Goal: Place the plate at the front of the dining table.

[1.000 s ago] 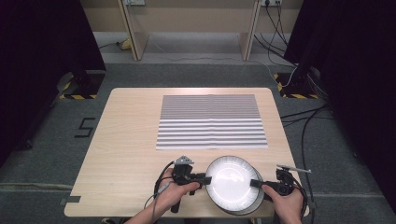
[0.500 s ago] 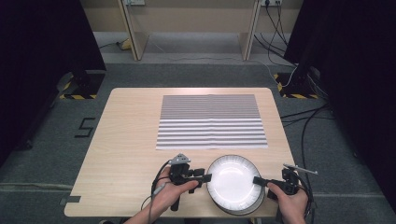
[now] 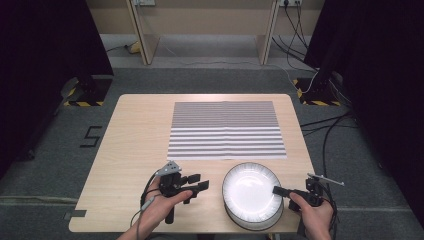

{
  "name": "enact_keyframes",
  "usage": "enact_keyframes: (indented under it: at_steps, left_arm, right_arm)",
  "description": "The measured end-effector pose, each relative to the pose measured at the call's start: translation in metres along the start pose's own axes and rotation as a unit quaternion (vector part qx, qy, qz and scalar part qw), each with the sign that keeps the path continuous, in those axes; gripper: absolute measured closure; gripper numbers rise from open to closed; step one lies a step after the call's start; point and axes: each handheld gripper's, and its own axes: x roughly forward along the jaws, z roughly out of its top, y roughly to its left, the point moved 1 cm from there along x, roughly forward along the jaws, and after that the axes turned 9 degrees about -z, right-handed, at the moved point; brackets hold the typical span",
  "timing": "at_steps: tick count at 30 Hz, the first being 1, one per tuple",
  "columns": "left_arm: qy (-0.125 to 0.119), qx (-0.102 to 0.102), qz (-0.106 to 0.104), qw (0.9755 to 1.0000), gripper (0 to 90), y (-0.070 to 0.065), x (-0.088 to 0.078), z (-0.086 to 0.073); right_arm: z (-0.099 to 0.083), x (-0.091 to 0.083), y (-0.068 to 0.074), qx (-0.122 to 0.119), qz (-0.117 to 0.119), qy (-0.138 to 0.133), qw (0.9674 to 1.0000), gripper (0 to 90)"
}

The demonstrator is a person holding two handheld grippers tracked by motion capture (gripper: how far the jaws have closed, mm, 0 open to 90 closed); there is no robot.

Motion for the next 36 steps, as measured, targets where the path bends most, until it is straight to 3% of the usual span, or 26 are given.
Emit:
enact_keyframes:
  at_steps: [5, 18, 36]
  left_arm:
    - [-0.011, 0.000, 0.016, 0.9998, 49.2, 0.008, -0.018, -0.004]
    - [-0.042, -0.024, 0.048, 0.9977, 48.4, 0.030, -0.059, -0.021]
    - [-0.062, -0.041, 0.078, 0.9942, 47.6, 0.047, -0.084, -0.039]
  right_arm:
    - [0.004, -0.004, 0.002, -0.001, -0.002, -0.008, 1.0000, 83.8]
    - [0.015, -0.008, 0.009, -0.002, -0.002, -0.017, 0.9999, 83.6]
    - [0.027, -0.009, 0.014, 0.005, 0.005, -0.023, 0.9997, 83.2]
